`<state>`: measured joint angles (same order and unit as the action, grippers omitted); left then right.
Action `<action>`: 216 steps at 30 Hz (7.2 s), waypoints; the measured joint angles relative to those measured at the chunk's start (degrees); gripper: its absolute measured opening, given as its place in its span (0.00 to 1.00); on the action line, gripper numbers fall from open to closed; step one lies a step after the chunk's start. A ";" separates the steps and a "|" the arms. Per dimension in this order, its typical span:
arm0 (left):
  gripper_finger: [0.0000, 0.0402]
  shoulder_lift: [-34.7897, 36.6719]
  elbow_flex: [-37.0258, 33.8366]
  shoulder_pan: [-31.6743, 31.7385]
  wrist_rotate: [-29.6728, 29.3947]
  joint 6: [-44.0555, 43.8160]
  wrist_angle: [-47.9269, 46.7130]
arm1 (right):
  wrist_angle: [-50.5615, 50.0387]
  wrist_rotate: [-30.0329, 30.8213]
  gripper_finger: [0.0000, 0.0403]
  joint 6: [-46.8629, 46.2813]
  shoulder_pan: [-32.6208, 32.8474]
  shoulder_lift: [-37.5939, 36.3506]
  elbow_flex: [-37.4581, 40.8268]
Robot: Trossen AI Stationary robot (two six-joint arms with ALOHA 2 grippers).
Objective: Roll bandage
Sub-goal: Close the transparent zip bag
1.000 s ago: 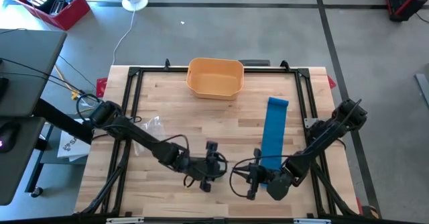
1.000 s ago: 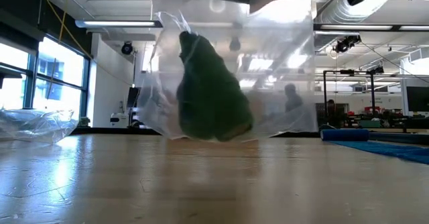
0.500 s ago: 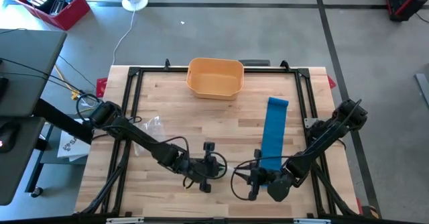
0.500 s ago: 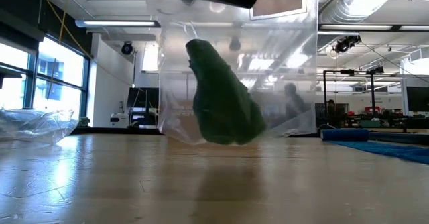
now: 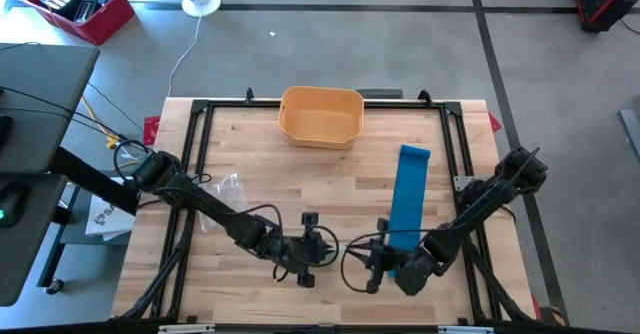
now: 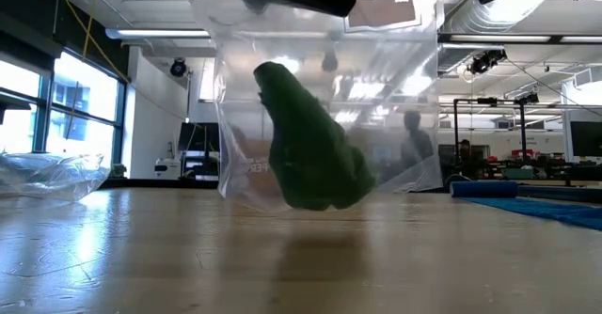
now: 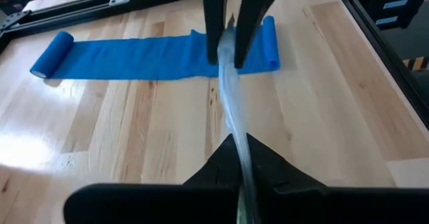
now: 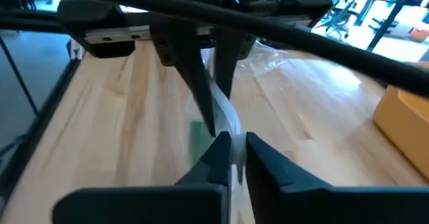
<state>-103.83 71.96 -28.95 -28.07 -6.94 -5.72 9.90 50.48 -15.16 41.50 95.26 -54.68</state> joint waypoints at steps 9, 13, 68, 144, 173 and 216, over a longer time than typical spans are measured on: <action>0.00 0.00 0.00 -0.04 0.24 -0.39 2.14 | 2.49 -7.19 0.08 -0.26 -4.00 0.02 0.00; 0.00 0.00 0.00 0.00 0.74 -0.41 1.30 | 5.05 -9.03 0.16 3.87 -3.98 0.02 0.00; 0.00 0.00 0.02 0.03 3.45 -1.84 -0.41 | -9.43 -4.93 0.41 5.27 1.57 -9.38 -0.02; 0.00 -0.16 0.00 1.51 4.47 -4.96 -3.34 | -10.56 -15.52 0.30 -3.09 -4.80 -11.08 -0.05; 0.15 -0.15 0.00 1.57 4.97 0.89 0.37 | -5.73 -7.84 0.01 0.12 -0.16 -1.94 -0.02; 0.12 -3.78 -0.02 -0.66 3.60 14.19 16.74 | -4.21 -6.25 0.00 -1.30 2.80 -2.05 -0.04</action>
<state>-107.61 71.94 -29.61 -24.47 7.25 11.02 5.69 44.23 -16.47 44.29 93.21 -54.72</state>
